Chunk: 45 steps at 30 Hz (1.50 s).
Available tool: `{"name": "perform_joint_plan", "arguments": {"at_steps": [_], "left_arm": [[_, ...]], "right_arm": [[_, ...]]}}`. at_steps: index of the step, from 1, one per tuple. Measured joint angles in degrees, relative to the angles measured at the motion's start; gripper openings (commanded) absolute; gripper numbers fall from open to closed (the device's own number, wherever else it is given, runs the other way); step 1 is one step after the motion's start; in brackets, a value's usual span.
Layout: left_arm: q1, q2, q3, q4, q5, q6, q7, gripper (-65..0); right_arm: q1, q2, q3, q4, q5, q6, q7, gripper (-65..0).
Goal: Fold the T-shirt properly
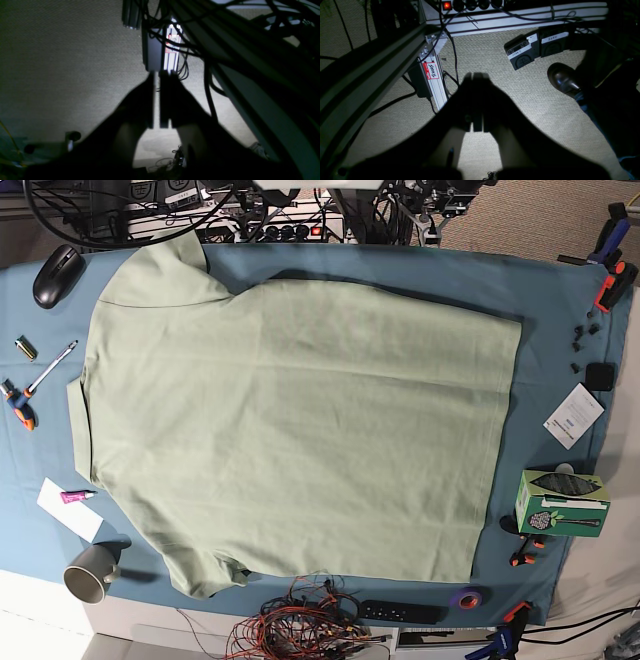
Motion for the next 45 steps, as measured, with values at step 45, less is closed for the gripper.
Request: {"name": "perform_joint_plan", "arguments": {"at_steps": [45], "left_arm": [[1.7,-1.0,0.0,5.2,-1.5,-0.2,5.6,-60.5]], "right_arm": [[0.0,0.1,0.0,0.2,0.0,0.0,1.1,-64.6]]}}
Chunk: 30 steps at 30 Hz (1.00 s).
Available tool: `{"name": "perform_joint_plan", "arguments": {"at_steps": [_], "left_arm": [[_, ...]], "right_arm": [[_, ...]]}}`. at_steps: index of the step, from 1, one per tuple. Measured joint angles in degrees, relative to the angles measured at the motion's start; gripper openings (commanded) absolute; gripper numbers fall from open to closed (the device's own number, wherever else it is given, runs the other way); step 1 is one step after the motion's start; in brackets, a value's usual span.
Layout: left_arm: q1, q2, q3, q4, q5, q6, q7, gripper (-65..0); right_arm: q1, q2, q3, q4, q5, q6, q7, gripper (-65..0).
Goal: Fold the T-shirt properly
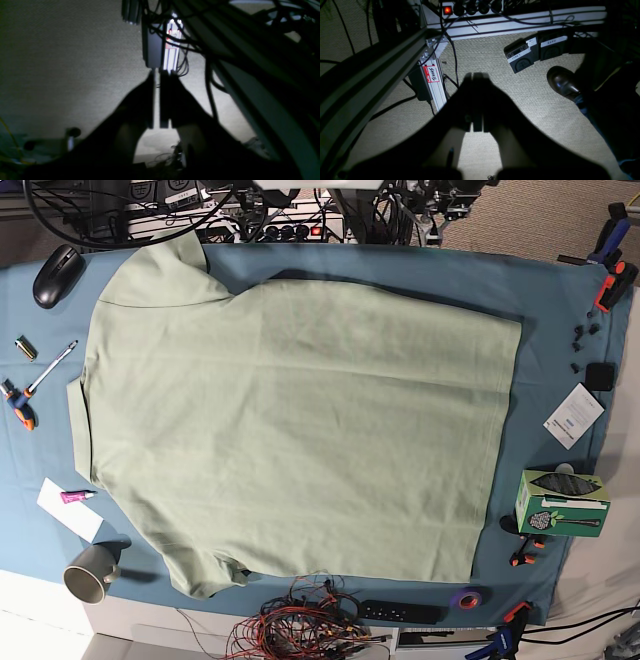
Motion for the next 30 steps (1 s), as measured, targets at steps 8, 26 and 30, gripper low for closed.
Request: {"name": "perform_joint_plan", "arguments": {"at_steps": [8,26,30], "left_arm": [[6.4,-2.9,0.0,11.6,-2.2,-1.6,6.0,-60.5],[31.1,-11.2,0.0,52.1,-12.0,-14.7,15.2,-60.5],[37.9,-13.9,0.0,66.4,-11.4,-14.6,16.0,-60.5]], "right_arm": [[-6.5,1.6,0.0,11.1,-0.2,-0.2,-4.3,-64.6],[-33.0,10.9,0.0,45.1,3.2,-0.2,-8.3,-64.6],[-40.5,12.8,0.0,55.9,3.2,-0.4,-8.9,-64.6]]}}
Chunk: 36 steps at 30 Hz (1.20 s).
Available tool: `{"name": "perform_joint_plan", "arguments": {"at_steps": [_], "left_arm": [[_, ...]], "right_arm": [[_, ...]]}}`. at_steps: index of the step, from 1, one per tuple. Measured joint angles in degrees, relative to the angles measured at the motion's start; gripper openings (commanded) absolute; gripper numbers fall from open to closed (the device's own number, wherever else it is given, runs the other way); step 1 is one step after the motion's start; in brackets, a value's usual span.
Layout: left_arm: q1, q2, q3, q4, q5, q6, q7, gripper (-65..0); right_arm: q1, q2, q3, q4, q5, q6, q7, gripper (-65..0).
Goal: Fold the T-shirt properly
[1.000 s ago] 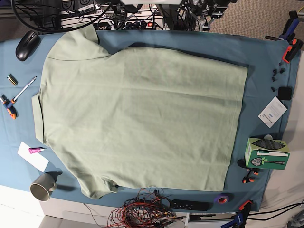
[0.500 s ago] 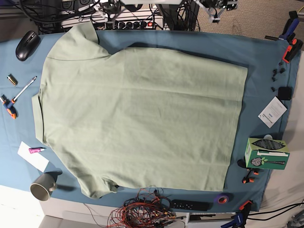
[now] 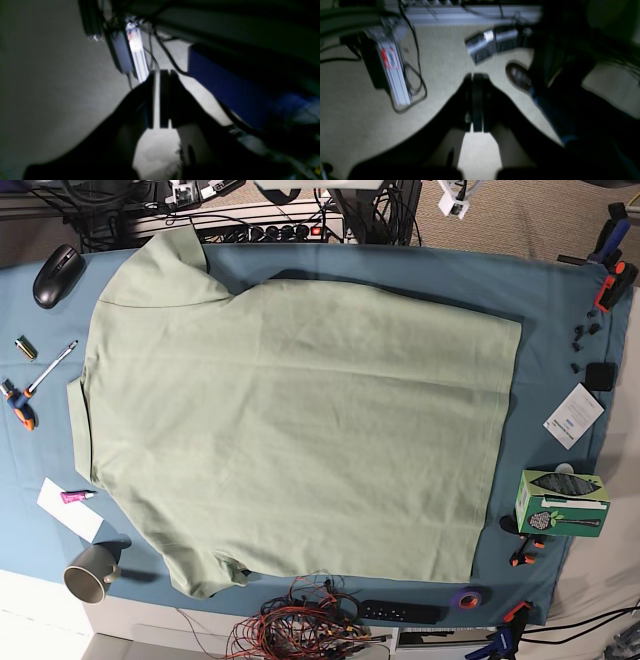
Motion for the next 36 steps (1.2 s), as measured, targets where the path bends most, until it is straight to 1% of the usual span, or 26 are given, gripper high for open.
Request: {"name": "perform_joint_plan", "arguments": {"at_steps": [3,5,6,8,9,12,13,14,15,17,18,21,22,24,26,27,29,31,32,34,35,36], "left_arm": [[5.5,-1.7,-1.1,10.0,1.4,0.0,0.0,-60.5],[9.4,-1.9,-2.6,15.8,1.5,-0.2,1.2,-60.5],[11.2,-1.9,-3.5,18.4,1.1,-0.1,1.8,-60.5],[14.4,-1.8,-5.2,23.1,-0.7,-0.3,2.2,-60.5],[15.6,-1.8,-6.1,25.1,-1.5,-0.9,2.1,-60.5],[18.0,-1.9,-8.3,29.1,-3.1,-6.1,2.8,-60.5],[18.4,-1.9,-8.8,29.9,-3.7,-6.9,3.1,-60.5],[18.5,-1.9,-9.2,30.4,-4.1,-7.8,3.6,-60.5],[18.4,-1.9,-9.4,30.6,-4.3,-7.9,3.8,-60.5],[18.3,-1.9,-9.4,30.6,-4.2,-7.7,3.8,-60.5],[18.3,-1.9,-9.4,30.6,-4.2,-7.8,3.8,-60.5],[18.1,-2.0,-9.4,30.6,-4.2,-7.7,3.8,-60.5],[17.8,-2.0,-9.4,30.6,-4.2,-7.7,3.9,-60.5],[17.2,-2.0,-9.4,30.6,-4.2,-7.7,3.8,-60.5],[16.3,-1.8,-9.4,30.6,-4.1,-7.8,3.9,-60.5],[16.0,-1.8,-9.3,30.6,-4.2,-7.8,3.8,-60.5],[15.3,-2.8,-9.3,30.6,-4.1,-7.9,3.9,-60.5],[14.6,-3.2,-9.4,30.6,-3.7,-7.7,3.9,-60.5],[14.1,-3.2,-9.4,30.6,-3.7,-7.7,3.8,-60.5],[13.9,-3.0,-9.3,30.6,-3.7,-7.7,3.8,-60.5],[13.8,-3.1,-9.3,30.6,-3.2,-7.7,3.9,-60.5],[13.7,-3.1,-9.3,30.6,-2.3,-7.7,3.9,-60.5]], "right_arm": [[-5.8,1.1,0.0,9.6,-0.1,0.1,0.1,-64.6],[-9.6,1.8,0.0,16.3,0.0,0.0,-0.1,-64.6],[-11.3,2.2,0.0,19.6,0.0,0.0,-0.1,-64.6],[-14.6,2.4,0.5,26.3,0.1,-1.3,-0.5,-64.6],[-15.9,2.4,1.1,29.6,0.1,-1.7,-0.7,-64.6],[-18.5,2.3,4.0,39.3,0.2,-2.0,-1.4,-64.6],[-19.0,2.3,5.4,42.4,1.1,-2.4,-2.3,-64.6],[-19.2,2.2,7.0,45.5,3.9,-3.6,-3.3,-64.6],[-19.3,1.9,8.9,48.6,7.4,-6.2,-4.3,-64.6],[-19.3,0.1,14.2,54.4,12.3,-10.7,-5.2,-64.6],[-19.3,-0.9,17.3,57.1,14.5,-11.5,-5.4,-64.6],[-17.3,-2.9,26.5,63.2,20.0,-11.0,-7.5,-64.6],[-15.7,-3.0,29.7,63.4,21.7,-10.5,-7.8,-64.6],[-12.6,-3.7,35.3,63.0,24.0,-11.1,-9.9,-64.6],[-9.8,-4.4,39.3,63.0,25.1,-11.4,-12.7,-64.6],[-8.8,-4.5,40.6,62.5,26.1,-11.3,-13.0,-64.6],[-6.6,-4.3,42.3,59.6,28.8,-8.3,-13.0,-64.6],[-4.6,-4.3,43.4,56.0,31.9,-7.2,-14.5,-64.6],[-3.5,-4.3,44.0,54.3,34.0,-6.1,-14.8,-64.6],[-1.0,-4.3,44.8,50.9,38.4,-0.1,-16.0,-64.6],[0.2,-4.4,44.8,49.4,41.1,3.5,-17.2,-64.6],[1.1,-4.3,44.7,47.9,44.4,7.8,-18.5,-64.6]]}}
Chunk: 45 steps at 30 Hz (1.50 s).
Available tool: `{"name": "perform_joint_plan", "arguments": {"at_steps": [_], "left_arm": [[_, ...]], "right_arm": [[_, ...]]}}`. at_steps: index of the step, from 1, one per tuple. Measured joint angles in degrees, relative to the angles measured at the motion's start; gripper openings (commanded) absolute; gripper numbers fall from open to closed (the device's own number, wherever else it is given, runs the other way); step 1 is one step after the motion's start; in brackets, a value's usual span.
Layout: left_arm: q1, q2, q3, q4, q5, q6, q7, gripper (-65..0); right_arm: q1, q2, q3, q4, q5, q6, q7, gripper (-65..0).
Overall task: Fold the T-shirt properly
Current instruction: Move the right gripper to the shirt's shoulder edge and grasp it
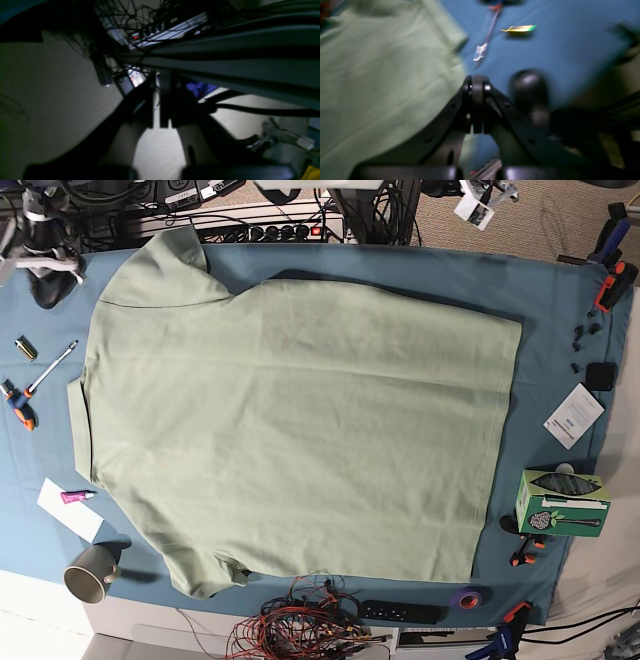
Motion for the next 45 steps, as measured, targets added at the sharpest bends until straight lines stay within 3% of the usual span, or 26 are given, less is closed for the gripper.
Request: {"name": "perform_joint_plan", "arguments": {"at_steps": [3,5,7,9,11,16,19,26,31,33,37,42,45], "left_arm": [[-0.1,0.0,0.0,0.0,2.3,0.0,0.0,-60.5],[-0.1,0.0,0.0,0.0,3.2,0.0,0.0,-60.5],[-0.1,0.0,0.0,0.0,4.8,0.0,0.0,-60.5],[-0.1,0.2,0.0,0.0,5.5,0.0,0.0,-60.5],[-0.1,0.5,0.0,0.0,5.6,0.0,0.0,-60.5],[-0.1,0.5,0.0,0.0,6.9,0.1,0.0,-60.5],[-0.1,0.5,0.0,0.0,8.6,2.6,-0.3,-60.5],[-0.1,0.5,0.0,0.0,8.7,3.7,-0.9,-60.5],[-0.1,0.5,0.0,0.0,8.7,3.7,-0.9,-60.5],[-0.2,0.5,0.0,0.0,8.7,3.7,-0.9,-60.5],[-0.2,0.4,0.0,0.0,8.7,3.7,-0.9,-60.5],[-1.1,0.3,0.0,0.0,9.1,3.7,-0.9,-60.5],[-1.2,0.3,0.0,0.0,9.1,3.5,-0.9,-60.5]], "right_arm": [[3.1,0.3,0.0,-3.6,10.5,17.7,-5.9,-64.6],[4.7,1.5,-0.1,-5.4,19.6,28.9,-13.2,-64.6],[5.5,2.3,0.0,-6.3,27.8,35.8,-18.8,-64.6],[5.5,2.4,0.0,-6.2,30.9,35.6,-22.5,-64.6],[5.4,2.2,0.2,-6.3,30.7,35.3,-22.7,-64.6],[5.3,-1.9,4.2,-6.2,21.4,35.3,-17.8,-64.6],[4.6,-3.6,5.0,-6.2,18.3,35.3,-15.1,-64.6],[4.7,-4.4,5.1,-6.2,18.1,35.3,-14.0,-64.6],[4.7,-7.6,5.1,-6.3,13.9,35.3,-14.4,-64.0],[4.7,-7.7,5.1,-6.3,12.9,35.3,-14.4,-57.9],[4.7,-7.7,5.1,-6.2,10.4,34.8,-14.3,-38.1],[4.7,-8.2,5.2,-6.2,5.3,25.7,-14.1,-36.9],[4.7,-8.7,5.3,-6.5,4.5,25.4,-15.2,-36.9]]}}
